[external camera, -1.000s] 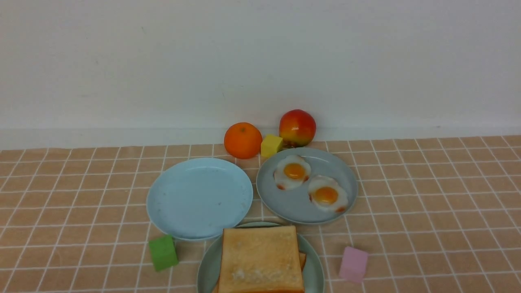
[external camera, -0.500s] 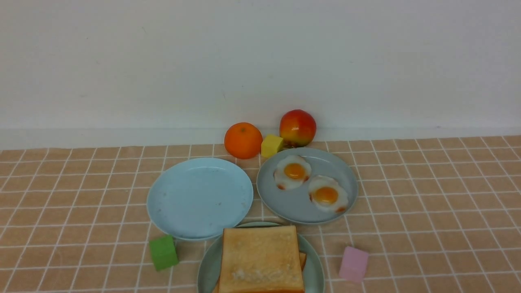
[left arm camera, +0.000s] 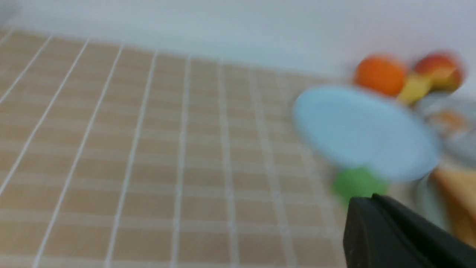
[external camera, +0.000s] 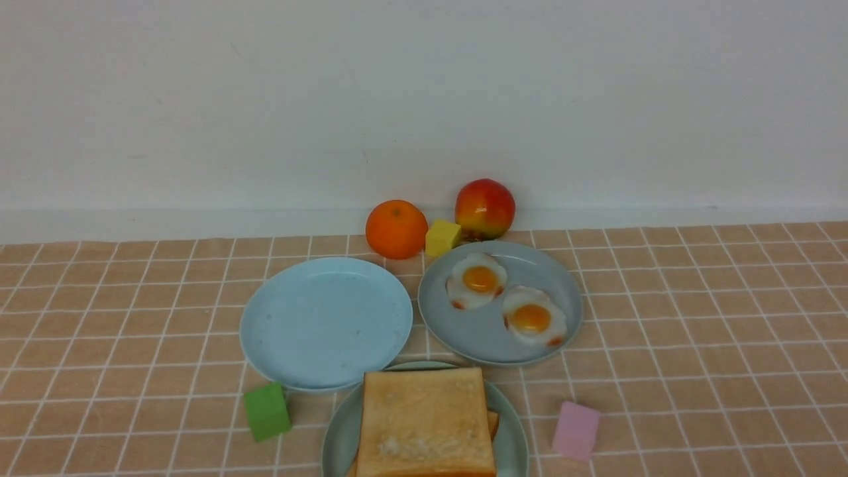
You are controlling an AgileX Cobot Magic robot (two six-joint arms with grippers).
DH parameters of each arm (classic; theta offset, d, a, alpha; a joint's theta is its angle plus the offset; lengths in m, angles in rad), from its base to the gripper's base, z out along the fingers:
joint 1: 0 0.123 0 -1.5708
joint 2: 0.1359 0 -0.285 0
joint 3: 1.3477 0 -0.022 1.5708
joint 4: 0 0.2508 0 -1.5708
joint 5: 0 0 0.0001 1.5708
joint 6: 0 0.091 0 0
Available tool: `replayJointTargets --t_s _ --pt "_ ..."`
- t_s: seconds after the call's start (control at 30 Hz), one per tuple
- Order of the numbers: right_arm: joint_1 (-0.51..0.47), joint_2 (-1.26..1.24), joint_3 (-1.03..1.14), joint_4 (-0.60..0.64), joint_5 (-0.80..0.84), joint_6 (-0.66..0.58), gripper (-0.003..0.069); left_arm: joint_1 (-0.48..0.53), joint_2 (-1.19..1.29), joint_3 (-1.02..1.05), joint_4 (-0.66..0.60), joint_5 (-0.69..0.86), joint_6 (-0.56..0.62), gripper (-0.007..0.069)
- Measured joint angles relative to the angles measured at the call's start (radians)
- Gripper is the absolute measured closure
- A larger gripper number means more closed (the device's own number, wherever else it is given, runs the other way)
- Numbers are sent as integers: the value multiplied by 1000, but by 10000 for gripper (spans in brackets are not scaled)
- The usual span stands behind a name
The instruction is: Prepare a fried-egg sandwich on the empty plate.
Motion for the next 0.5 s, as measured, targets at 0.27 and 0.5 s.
replayJointTargets --t_s 0.27,0.5 --pt "0 0 4 0 0 0 636 0 0 60 13 -44 -3 636" --pt "0 0 7 0 0 0 635 0 0 60 13 -47 -4 634"
